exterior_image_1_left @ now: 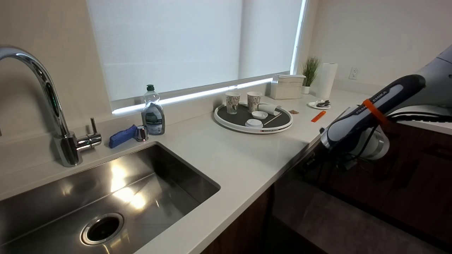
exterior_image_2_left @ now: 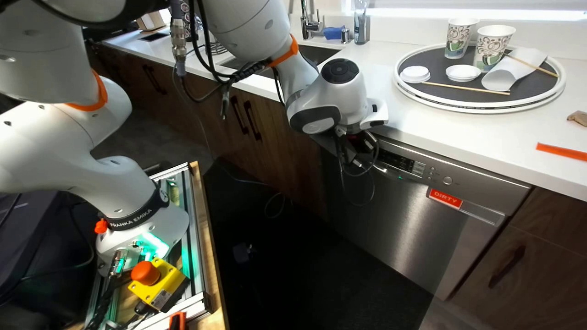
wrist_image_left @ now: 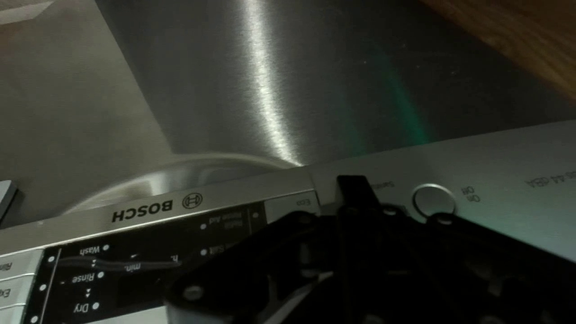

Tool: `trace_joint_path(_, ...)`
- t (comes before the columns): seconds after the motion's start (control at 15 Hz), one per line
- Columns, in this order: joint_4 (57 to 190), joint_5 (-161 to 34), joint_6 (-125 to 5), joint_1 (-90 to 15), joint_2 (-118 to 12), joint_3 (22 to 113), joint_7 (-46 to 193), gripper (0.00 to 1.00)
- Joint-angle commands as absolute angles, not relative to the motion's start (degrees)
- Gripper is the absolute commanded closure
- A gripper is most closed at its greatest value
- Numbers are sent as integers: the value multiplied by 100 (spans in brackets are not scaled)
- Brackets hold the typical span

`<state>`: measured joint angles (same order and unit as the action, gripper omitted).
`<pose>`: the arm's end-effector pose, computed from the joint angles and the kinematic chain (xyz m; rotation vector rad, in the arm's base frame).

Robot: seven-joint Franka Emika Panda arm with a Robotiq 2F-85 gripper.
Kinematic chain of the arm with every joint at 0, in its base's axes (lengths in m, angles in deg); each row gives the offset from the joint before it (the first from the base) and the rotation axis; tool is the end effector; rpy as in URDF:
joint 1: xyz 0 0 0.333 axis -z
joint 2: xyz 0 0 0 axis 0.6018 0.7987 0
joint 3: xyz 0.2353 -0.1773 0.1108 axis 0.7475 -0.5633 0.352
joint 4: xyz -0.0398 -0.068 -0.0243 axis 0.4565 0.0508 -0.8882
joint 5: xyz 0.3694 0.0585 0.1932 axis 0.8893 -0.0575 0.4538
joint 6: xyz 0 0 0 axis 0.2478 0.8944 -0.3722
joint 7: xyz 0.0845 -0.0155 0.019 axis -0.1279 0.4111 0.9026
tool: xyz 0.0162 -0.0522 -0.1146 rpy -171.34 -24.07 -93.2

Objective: Press a button the dishwasher

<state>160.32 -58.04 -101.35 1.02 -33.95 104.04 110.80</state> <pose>0.5709 -0.0374 0.1106 -2.8584 -0.4164 -0.5241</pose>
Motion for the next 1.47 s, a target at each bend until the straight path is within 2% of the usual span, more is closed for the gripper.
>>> trace_joint_path(0.0,16141,-6036,-10143,130,-3499,10426,10959,100)
trace_joint_path(1.4,16040,-6066,-10868,607,-3009,10974,10521,100)
